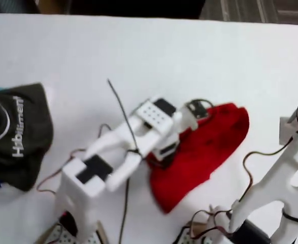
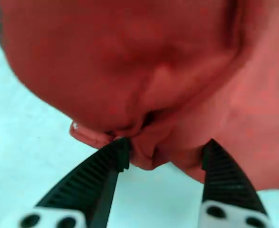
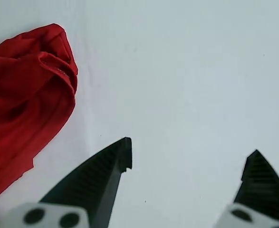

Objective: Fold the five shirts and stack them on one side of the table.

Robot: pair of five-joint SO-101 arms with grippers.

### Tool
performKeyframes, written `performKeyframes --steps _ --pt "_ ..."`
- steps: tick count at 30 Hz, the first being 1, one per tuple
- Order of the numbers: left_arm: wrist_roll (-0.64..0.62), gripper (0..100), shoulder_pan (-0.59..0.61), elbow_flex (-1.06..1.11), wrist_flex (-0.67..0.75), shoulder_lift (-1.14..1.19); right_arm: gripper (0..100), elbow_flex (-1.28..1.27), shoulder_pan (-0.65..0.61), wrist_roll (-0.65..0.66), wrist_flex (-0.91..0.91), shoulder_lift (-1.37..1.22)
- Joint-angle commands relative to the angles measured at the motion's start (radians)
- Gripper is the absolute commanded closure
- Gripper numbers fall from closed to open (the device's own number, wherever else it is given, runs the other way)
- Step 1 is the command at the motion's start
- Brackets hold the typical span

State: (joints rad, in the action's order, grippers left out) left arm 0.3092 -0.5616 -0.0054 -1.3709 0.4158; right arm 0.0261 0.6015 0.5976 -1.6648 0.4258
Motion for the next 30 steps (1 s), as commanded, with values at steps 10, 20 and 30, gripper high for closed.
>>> performKeyframes --steps 10,20,30 --pt "0.101 97 0.394 -0.282 -0.186 -0.021 62.9 0.002 -0.012 -0.003 0.002 0.035" --pt "0.180 97 0.545 -0.602 -0.416 -0.075 62.9 0.000 -0.137 -0.005 -0.002 0.036" --pt "0.104 97 0.539 -0.352 -0.414 -0.264 62.9 0.000 -0.305 -0.006 -0.002 0.036"
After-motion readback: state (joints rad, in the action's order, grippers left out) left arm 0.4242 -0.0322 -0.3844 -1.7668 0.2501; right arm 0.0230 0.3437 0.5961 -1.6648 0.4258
